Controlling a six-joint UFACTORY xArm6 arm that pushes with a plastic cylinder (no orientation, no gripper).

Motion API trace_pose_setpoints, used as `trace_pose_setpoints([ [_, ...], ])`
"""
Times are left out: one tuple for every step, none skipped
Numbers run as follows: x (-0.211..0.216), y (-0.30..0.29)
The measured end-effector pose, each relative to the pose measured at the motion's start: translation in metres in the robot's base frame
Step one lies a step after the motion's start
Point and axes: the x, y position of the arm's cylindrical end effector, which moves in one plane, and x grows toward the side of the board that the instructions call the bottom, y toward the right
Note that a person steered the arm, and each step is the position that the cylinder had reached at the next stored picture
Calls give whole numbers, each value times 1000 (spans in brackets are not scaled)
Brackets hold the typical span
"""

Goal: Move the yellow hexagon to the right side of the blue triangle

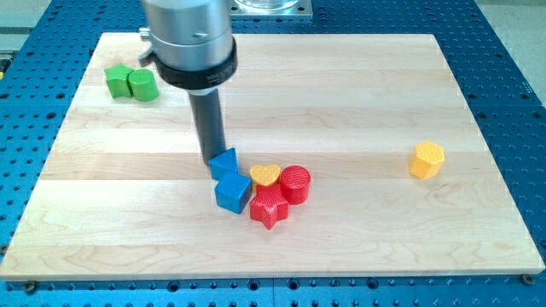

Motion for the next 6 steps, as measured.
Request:
trace_pose_setpoints([
  [-4, 13],
  [-47, 23],
  [-79, 118],
  [-71, 213],
  [-45, 308],
  [-5, 335],
])
